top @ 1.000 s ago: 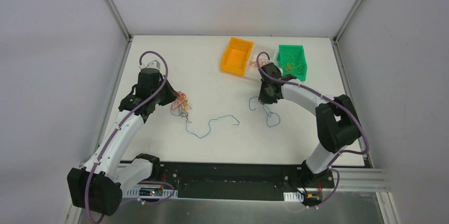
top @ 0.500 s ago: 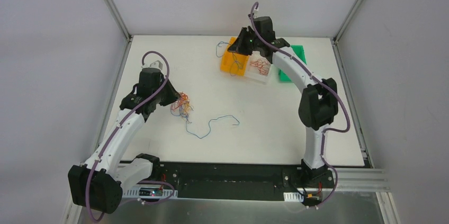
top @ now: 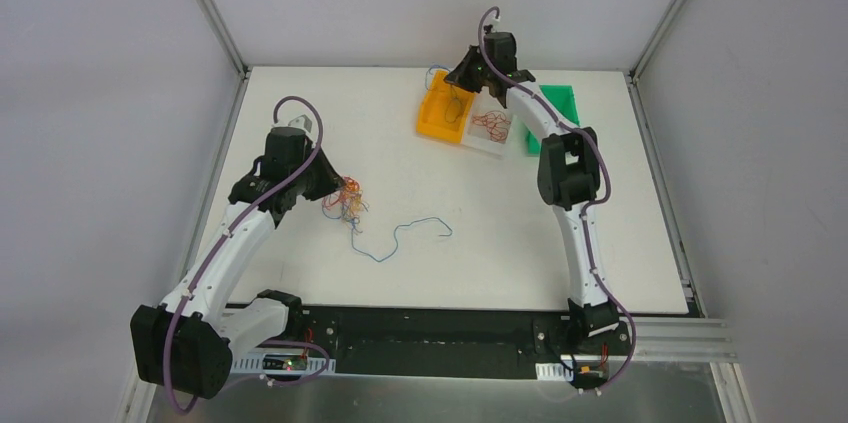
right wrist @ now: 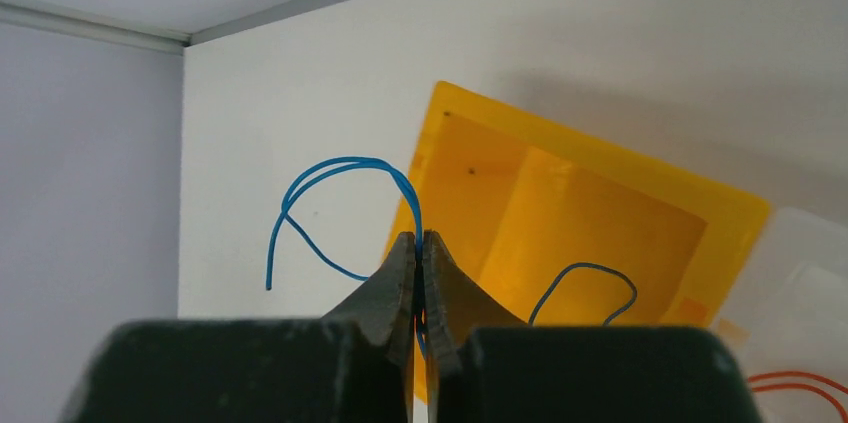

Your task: Untangle the cables

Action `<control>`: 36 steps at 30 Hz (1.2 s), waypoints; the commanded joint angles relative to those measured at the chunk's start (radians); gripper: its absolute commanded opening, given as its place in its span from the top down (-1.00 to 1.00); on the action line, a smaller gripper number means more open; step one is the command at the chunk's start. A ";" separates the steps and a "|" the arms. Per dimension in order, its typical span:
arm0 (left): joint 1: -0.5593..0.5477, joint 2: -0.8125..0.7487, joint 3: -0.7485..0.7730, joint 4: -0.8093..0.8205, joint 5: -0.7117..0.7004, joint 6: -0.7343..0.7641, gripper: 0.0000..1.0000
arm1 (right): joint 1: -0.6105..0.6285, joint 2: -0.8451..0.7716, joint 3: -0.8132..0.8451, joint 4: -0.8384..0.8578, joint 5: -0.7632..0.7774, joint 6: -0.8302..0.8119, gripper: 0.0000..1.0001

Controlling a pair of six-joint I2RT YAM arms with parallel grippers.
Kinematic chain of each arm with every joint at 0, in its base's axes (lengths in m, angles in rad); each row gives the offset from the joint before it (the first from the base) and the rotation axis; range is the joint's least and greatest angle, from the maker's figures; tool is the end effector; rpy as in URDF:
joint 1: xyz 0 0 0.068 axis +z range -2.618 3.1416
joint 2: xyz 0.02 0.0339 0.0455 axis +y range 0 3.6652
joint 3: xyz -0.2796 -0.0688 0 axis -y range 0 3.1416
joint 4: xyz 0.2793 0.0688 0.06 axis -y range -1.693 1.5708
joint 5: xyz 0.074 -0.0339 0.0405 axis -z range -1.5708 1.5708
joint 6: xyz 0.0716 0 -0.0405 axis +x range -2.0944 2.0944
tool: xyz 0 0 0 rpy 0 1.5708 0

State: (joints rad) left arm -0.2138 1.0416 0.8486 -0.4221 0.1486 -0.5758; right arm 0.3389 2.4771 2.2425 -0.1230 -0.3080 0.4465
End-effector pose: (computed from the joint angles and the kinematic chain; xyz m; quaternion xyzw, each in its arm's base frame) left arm 0.2741 -0.0703 0.2766 -0.1258 0.8772 -0.2372 0.3980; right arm 0.6142 0.2395 0.2296 -0.0437 0.8154 0.3320 0.4722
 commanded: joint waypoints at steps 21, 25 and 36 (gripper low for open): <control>0.010 0.022 0.031 0.032 0.038 0.021 0.88 | 0.145 -0.025 -0.004 -0.294 0.559 -0.214 -0.06; 0.011 0.008 0.023 0.026 0.034 0.026 0.85 | 0.145 -0.075 0.038 -0.340 0.537 -0.206 -0.09; 0.010 0.028 0.027 0.019 0.081 0.026 0.85 | 0.161 -0.365 -0.146 -0.369 0.530 -0.238 -0.69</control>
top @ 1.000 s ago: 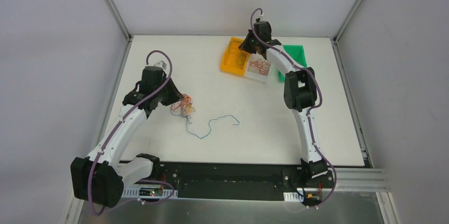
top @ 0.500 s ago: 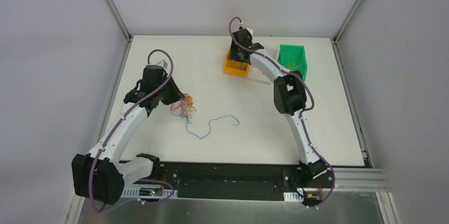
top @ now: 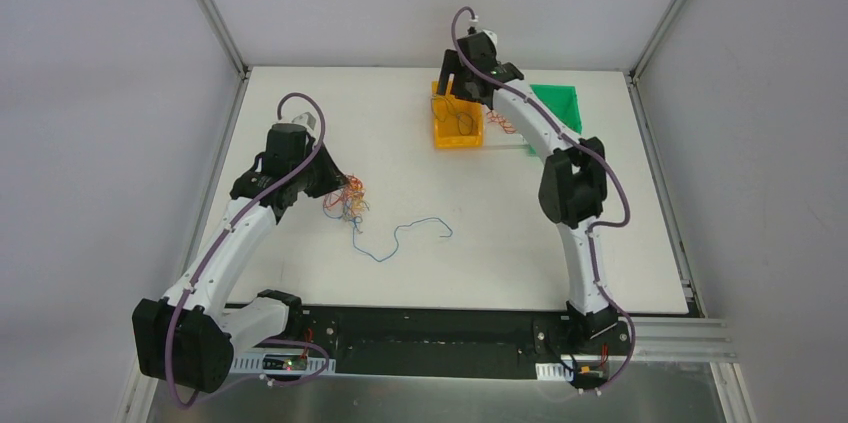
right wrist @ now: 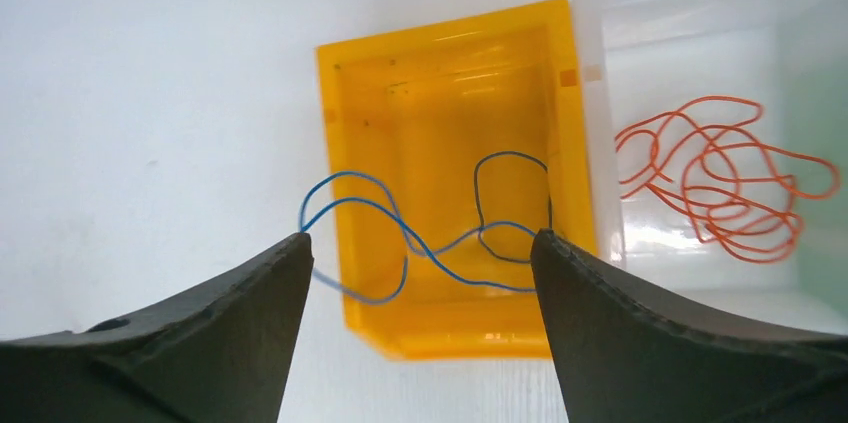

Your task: Untangle the cables

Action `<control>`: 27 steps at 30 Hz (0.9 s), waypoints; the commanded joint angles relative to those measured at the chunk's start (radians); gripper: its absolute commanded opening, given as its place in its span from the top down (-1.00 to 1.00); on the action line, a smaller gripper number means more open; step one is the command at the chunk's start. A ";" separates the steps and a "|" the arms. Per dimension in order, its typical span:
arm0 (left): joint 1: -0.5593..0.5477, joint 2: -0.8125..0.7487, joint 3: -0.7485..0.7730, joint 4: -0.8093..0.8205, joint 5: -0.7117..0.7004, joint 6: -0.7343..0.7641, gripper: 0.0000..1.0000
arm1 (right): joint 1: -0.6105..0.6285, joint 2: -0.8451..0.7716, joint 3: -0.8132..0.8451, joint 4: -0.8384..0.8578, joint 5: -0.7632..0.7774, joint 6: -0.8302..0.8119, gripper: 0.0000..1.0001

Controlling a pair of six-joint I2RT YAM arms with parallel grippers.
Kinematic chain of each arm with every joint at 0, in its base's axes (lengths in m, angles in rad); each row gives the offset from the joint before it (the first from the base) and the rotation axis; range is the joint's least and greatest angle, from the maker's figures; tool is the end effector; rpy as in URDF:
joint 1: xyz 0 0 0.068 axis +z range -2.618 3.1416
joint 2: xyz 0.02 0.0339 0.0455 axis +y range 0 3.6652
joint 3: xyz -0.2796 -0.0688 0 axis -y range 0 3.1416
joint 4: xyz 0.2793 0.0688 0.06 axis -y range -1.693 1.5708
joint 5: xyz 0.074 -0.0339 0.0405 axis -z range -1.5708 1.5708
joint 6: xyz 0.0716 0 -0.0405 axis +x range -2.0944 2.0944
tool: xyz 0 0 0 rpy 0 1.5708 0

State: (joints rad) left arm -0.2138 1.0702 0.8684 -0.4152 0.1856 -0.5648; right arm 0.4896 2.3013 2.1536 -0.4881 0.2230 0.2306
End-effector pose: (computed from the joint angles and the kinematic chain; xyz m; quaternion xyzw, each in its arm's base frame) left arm 0.2798 -0.0743 0.2781 -0.1126 0.8784 -0.2496 0.3916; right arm 0.5435 0.2717 0.2546 -0.0648 0.8862 0.0649 0.4541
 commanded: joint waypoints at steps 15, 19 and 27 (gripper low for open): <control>0.010 0.025 0.021 0.012 0.091 0.012 0.84 | 0.005 -0.367 -0.299 0.007 -0.032 -0.042 -0.61; 0.010 0.022 0.021 0.012 0.091 0.013 0.83 | 0.007 -0.366 -0.335 0.055 -0.108 -0.047 -0.60; 0.010 0.024 0.021 0.007 0.087 0.021 0.82 | 0.033 -0.235 -0.199 0.038 -0.212 -0.079 -0.57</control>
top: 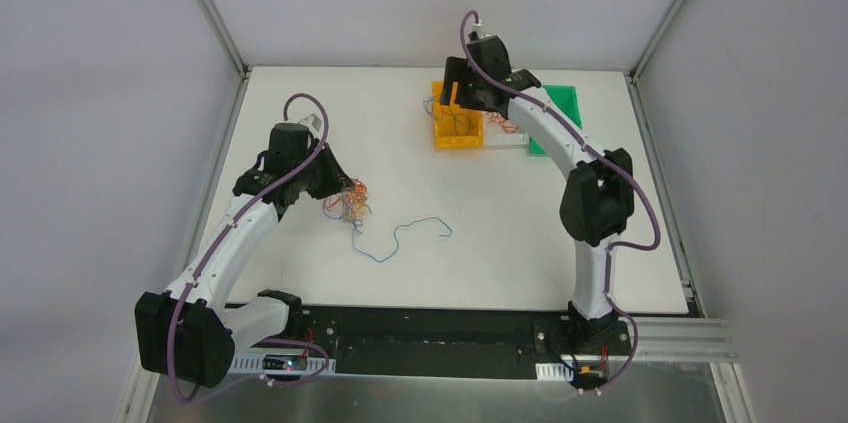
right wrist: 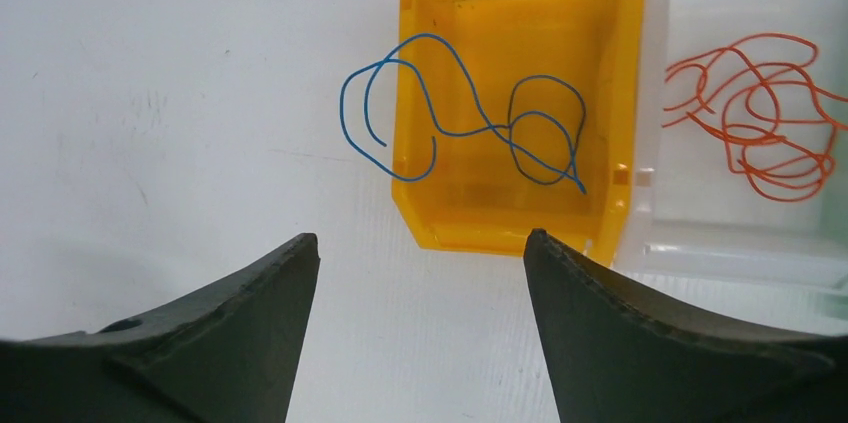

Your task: Untangle the cables

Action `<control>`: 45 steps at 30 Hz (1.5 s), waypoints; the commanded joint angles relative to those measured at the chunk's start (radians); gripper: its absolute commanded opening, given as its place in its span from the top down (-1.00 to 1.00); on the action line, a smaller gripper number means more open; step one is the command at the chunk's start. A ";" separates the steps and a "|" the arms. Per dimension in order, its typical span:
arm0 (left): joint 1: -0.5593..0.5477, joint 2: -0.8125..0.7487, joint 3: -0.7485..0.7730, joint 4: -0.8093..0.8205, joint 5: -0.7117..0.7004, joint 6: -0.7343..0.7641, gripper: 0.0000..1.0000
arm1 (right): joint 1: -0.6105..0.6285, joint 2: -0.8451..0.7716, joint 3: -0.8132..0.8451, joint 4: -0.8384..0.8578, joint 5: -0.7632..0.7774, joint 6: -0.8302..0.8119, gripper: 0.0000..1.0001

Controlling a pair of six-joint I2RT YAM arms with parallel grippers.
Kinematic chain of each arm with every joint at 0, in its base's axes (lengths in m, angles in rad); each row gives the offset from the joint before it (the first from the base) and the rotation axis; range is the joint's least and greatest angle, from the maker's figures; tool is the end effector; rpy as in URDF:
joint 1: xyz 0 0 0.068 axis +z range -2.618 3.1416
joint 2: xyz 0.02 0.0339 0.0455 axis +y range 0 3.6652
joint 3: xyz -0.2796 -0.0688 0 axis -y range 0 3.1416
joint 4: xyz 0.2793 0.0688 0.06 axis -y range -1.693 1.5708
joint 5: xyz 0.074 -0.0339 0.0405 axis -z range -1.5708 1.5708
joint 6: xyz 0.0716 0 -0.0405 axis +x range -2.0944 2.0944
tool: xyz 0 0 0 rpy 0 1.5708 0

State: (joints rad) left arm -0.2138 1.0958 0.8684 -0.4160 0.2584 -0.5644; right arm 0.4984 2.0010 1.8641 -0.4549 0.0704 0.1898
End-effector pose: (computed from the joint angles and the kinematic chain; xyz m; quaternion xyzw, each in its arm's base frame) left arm 0.2818 -0.0799 0.2717 -0.0979 0.8834 -0.2749 0.3667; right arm 0.4786 0.2547 0.3078 -0.1192 0.8741 0.1293 0.4528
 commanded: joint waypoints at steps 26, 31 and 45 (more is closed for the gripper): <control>0.010 0.006 0.029 -0.012 0.010 0.034 0.82 | 0.280 0.507 0.419 0.233 0.745 -0.840 -0.28; 0.010 0.015 0.025 -0.012 0.013 0.034 0.81 | 0.279 0.508 0.413 0.280 0.776 -0.863 0.43; 0.010 0.007 0.031 -0.013 0.013 0.033 0.82 | 0.214 0.366 0.350 0.166 0.612 -0.585 1.00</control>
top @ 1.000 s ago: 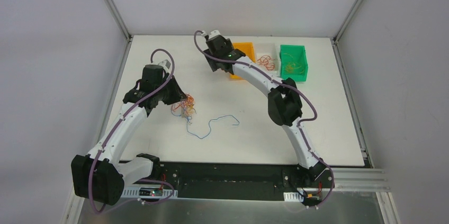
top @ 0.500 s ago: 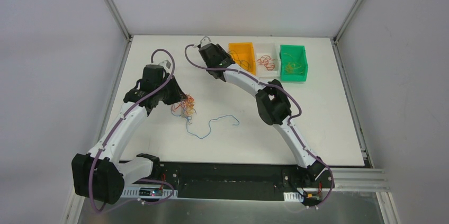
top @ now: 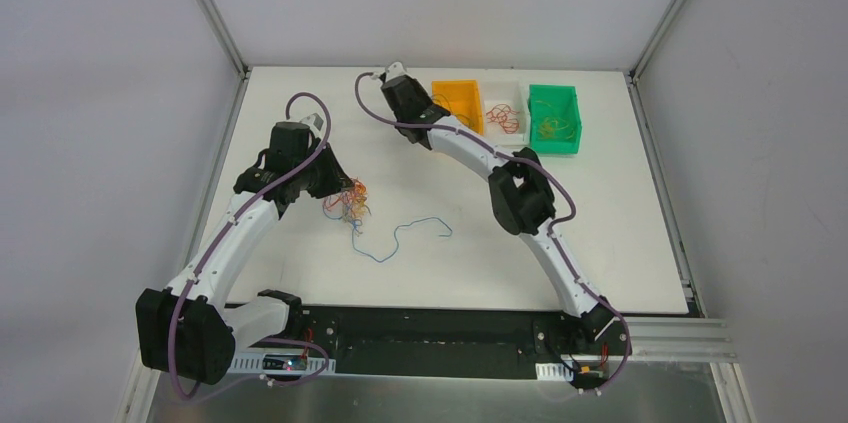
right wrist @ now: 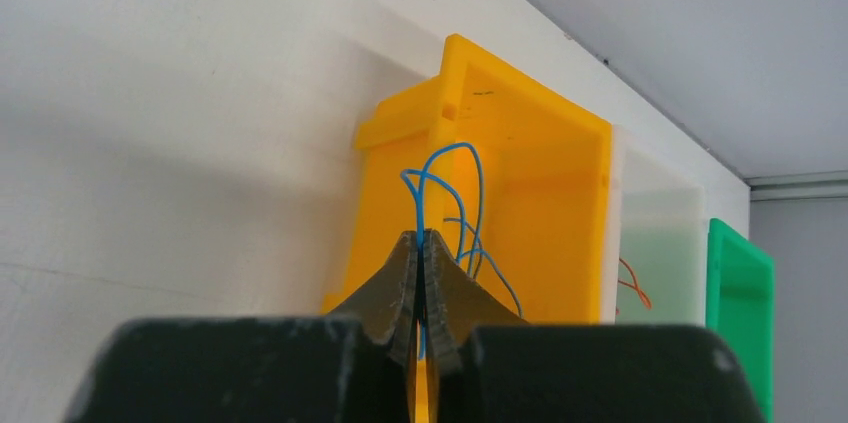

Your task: Untangle the cables

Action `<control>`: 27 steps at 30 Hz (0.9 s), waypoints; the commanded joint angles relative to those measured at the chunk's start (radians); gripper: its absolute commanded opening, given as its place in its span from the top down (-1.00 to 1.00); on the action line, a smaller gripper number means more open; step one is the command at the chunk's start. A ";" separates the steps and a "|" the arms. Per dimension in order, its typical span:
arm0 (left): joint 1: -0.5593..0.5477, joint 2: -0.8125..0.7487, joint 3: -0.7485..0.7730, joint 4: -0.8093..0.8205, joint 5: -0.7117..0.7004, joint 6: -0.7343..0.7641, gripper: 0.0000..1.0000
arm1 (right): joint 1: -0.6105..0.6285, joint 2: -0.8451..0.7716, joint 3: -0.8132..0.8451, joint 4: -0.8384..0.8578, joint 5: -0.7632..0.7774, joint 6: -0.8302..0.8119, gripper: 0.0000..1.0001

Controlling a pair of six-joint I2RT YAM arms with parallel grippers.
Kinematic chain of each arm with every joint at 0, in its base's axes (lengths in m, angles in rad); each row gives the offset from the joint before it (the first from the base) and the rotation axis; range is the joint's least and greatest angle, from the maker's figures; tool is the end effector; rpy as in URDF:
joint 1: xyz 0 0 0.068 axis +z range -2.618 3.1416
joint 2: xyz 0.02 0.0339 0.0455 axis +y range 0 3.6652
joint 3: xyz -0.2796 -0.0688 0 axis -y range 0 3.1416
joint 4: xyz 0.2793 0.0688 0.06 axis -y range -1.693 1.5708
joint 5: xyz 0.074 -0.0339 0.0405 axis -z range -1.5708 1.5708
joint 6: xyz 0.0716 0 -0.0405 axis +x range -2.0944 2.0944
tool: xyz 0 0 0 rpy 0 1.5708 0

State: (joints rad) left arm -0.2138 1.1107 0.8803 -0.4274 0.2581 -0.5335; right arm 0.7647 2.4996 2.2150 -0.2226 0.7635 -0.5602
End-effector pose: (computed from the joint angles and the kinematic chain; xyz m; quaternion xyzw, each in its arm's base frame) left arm 0.2842 -0.0804 0.2711 -0.0857 0.8878 -0.2671 0.3648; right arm 0.4952 0.4065 0.1990 -0.3430 0.7469 -0.2714 0.5009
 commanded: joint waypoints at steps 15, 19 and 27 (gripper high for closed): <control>0.010 -0.003 0.025 0.000 0.019 -0.005 0.82 | -0.227 -0.104 -0.031 -0.265 -0.463 0.534 1.00; 0.010 0.001 0.028 -0.001 0.023 -0.008 0.81 | -0.236 -0.095 -0.047 -0.278 -0.473 0.556 1.00; 0.009 0.002 0.032 -0.001 0.031 -0.008 0.81 | -0.242 -0.213 -0.066 -0.279 -0.499 0.537 0.44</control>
State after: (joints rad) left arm -0.2138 1.1107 0.8803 -0.4278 0.2623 -0.5343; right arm 0.5243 2.4058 2.1426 -0.4919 0.2806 -0.0303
